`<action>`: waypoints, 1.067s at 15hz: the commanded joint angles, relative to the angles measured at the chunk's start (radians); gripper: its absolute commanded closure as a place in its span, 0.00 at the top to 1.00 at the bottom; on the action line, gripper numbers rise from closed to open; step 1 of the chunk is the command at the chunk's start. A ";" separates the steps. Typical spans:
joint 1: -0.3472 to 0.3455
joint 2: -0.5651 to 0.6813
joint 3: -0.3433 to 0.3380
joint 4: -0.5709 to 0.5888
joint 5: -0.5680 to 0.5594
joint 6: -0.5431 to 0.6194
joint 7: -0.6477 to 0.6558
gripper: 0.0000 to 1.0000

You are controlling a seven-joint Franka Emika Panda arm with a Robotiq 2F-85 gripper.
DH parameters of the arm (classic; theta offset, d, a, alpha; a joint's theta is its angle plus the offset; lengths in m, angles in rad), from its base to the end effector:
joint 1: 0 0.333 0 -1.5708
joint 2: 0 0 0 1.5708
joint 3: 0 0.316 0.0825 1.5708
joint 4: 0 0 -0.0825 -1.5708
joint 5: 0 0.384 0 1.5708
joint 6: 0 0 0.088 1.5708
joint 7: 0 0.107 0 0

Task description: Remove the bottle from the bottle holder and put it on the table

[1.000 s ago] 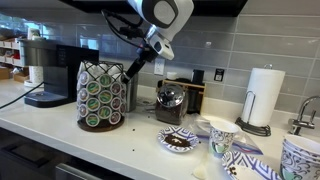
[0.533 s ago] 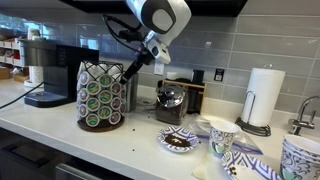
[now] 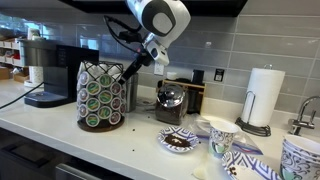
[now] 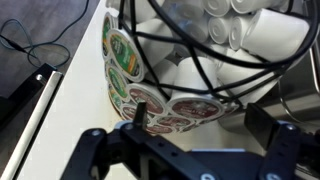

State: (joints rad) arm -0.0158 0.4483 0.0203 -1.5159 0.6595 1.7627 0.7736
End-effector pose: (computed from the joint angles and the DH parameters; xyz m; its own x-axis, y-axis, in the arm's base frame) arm 0.6694 0.0551 0.4062 0.5275 -0.6295 -0.5706 -0.8407 -0.4837 -0.2435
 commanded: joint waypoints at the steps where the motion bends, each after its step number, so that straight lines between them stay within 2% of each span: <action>1: 0.002 0.027 -0.002 0.036 0.029 -0.035 0.031 1.00; 4: 0.001 0.031 -0.002 0.039 0.039 -0.037 0.040 0.93; 5: 0.001 0.032 -0.003 0.041 0.042 -0.036 0.042 0.85; 6: 0.001 0.034 -0.003 0.043 0.044 -0.036 0.045 0.85; 8: 0.001 0.039 -0.002 0.049 0.048 -0.036 0.051 0.74; 9: 0.001 0.042 -0.002 0.052 0.048 -0.035 0.052 0.77; 11: 0.001 0.044 -0.003 0.055 0.048 -0.035 0.054 0.72; 12: 0.002 0.045 -0.003 0.056 0.048 -0.035 0.055 0.68; 13: 0.001 0.045 -0.003 0.056 0.047 -0.034 0.055 0.60; 14: 0.001 0.045 -0.004 0.056 0.047 -0.034 0.056 0.61; 15: 0.001 0.044 -0.004 0.056 0.047 -0.033 0.056 0.53; 16: 0.000 0.044 -0.005 0.057 0.047 -0.033 0.058 0.52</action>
State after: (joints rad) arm -0.0170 0.4718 0.0193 -1.4893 0.6878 1.7605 0.8089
